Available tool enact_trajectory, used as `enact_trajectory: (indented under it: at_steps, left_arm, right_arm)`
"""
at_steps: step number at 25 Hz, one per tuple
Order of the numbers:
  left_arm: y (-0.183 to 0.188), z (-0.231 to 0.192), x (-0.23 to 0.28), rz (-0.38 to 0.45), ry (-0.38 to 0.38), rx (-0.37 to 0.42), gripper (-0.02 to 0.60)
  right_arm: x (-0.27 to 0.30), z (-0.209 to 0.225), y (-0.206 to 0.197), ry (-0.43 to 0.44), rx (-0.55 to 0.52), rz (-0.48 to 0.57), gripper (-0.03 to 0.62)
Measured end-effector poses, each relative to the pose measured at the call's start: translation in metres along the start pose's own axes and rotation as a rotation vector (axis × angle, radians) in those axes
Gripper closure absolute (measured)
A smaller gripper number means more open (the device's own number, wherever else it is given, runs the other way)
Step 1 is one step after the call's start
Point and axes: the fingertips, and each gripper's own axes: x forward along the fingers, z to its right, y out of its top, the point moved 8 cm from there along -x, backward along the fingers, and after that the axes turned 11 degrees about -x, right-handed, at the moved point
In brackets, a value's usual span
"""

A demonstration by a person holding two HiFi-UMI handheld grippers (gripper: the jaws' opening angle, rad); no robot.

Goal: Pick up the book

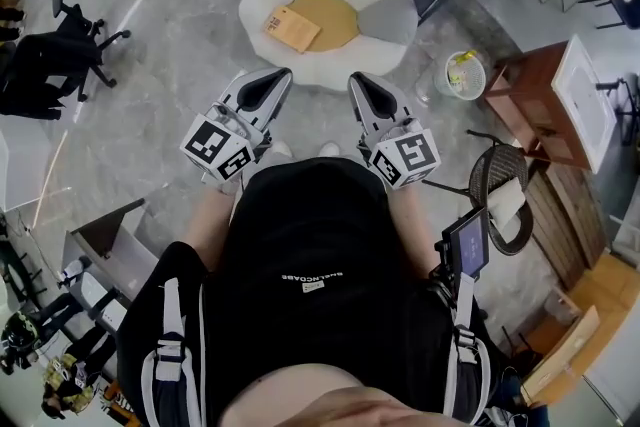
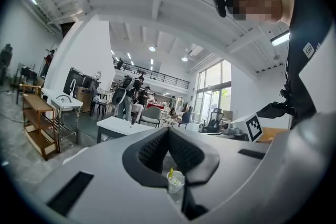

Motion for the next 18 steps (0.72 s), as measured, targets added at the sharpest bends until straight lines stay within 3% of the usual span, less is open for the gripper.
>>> enact_trajectory:
  at_steps: [8, 18]
  left_arm:
    - [-0.015, 0.024, 0.013, -0.012, 0.046, 0.002, 0.568]
    - [-0.016, 0.001, 0.034, -0.009, 0.041, -0.02, 0.568]
  right_arm:
    - [-0.027, 0.012, -0.008, -0.004, 0.023, 0.026, 0.559]
    - [-0.011, 0.039, -0.012, -0.035, 0.027, 0.019, 0.559]
